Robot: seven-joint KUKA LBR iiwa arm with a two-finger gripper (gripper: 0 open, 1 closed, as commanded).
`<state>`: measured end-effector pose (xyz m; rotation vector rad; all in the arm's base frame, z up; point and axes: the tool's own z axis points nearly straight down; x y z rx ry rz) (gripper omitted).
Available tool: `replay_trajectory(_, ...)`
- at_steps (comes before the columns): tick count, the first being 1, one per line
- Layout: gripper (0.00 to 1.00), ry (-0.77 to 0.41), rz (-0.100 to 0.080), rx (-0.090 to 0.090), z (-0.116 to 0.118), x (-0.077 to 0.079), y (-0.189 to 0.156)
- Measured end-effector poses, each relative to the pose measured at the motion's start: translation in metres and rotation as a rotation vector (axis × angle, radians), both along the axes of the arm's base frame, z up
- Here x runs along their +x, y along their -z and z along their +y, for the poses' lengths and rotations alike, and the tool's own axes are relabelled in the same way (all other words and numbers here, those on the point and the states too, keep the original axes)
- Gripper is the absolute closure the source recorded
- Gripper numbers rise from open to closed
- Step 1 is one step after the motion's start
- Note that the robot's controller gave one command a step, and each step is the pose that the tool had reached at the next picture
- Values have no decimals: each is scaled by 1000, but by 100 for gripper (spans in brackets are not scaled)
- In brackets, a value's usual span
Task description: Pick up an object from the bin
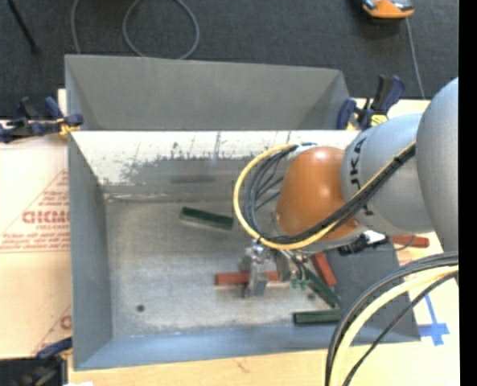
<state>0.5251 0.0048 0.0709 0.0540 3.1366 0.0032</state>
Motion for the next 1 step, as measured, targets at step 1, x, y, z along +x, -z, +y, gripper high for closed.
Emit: replay_trajectory(1,100,39,-7,-1,-13,-4,-157)
